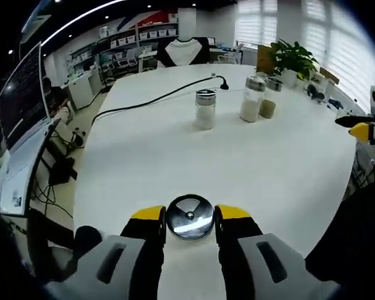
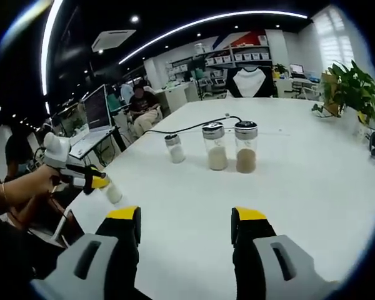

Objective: Rotate the seasoning bottle until the label or dispensing opening points toward the visible target arrow and the bottle remains upright within the marked orientation range

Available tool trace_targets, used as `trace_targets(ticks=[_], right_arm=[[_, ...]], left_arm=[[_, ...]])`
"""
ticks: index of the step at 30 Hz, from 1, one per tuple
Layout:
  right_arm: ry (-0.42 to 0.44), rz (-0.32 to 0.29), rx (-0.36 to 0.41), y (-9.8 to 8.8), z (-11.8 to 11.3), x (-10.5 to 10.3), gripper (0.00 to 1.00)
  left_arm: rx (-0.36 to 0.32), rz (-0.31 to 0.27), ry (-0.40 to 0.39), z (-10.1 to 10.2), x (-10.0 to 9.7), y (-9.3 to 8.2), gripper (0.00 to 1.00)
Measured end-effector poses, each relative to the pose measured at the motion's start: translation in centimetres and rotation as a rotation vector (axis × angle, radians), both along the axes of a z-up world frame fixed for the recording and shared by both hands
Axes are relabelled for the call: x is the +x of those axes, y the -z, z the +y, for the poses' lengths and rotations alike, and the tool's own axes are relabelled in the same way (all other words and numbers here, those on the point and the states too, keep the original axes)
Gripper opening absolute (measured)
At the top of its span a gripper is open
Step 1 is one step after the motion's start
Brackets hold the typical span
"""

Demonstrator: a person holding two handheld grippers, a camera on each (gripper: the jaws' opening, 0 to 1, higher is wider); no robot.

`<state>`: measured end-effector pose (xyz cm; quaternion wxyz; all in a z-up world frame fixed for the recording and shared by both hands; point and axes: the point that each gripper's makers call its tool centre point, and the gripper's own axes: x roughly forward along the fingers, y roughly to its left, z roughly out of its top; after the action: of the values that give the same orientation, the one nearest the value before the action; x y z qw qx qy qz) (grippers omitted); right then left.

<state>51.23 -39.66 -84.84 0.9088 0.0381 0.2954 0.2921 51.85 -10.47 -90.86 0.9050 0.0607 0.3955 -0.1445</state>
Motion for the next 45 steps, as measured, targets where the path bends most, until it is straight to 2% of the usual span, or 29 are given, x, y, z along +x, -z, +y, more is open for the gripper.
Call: trace_targets(ticks=[7, 12, 16, 23, 28, 32, 36, 39, 40, 41, 43, 45], right_arm=[[0.001, -0.006, 0.002, -0.3, -0.1, 0.4, 0.58], [0.003, -0.005, -0.001, -0.2, -0.3, 0.2, 0.58], [0.005, 0.001, 0.001, -0.1, -0.6, -0.3, 0.58], [0.029, 0.002, 0.002, 0.0, -1.5, -0.9, 0.58], [0.049, 0.000, 0.002, 0.0, -2.1, -1.1, 0.58], [0.068, 0.002, 0.004, 0.0, -2.6, -1.2, 0.58], [0.080, 0.004, 0.006, 0.1, -2.8, -1.3, 0.58], [0.086, 0.008, 0.008, 0.2, -2.9, -1.4, 0.58], [0.089, 0.011, 0.009, 0.3, -2.9, -1.4, 0.58], [0.090, 0.012, 0.011, 0.3, -2.9, -1.4, 0.58], [0.090, 0.012, 0.012, 0.3, -2.9, -1.4, 0.58], [0.088, 0.013, 0.013, 0.4, -2.8, -1.3, 0.58]], left_arm=[[0.027, 0.045, 0.108, 0.1, 0.4, 0.2, 0.33], [0.068, 0.110, 0.201, -0.2, -0.1, 0.3, 0.33], [0.108, 0.165, 0.321, -0.7, -0.3, 0.5, 0.33], [0.229, 0.233, 0.542, -1.0, -0.6, 0.7, 0.33], [0.264, 0.272, 0.612, -1.2, -0.8, 0.8, 0.33], [0.293, 0.280, 0.677, -1.3, -0.9, 0.8, 0.33], [0.300, 0.281, 0.689, -1.4, -1.0, 0.8, 0.33], [0.300, 0.282, 0.664, -1.3, -1.0, 0.8, 0.33], [0.297, 0.285, 0.642, -1.2, -1.0, 0.8, 0.34], [0.285, 0.304, 0.584, -0.9, -1.1, 0.8, 0.34], [0.257, 0.304, 0.563, -0.9, -1.1, 0.6, 0.39], [0.168, 0.276, 0.474, -1.4, -0.9, 0.2, 0.46]])
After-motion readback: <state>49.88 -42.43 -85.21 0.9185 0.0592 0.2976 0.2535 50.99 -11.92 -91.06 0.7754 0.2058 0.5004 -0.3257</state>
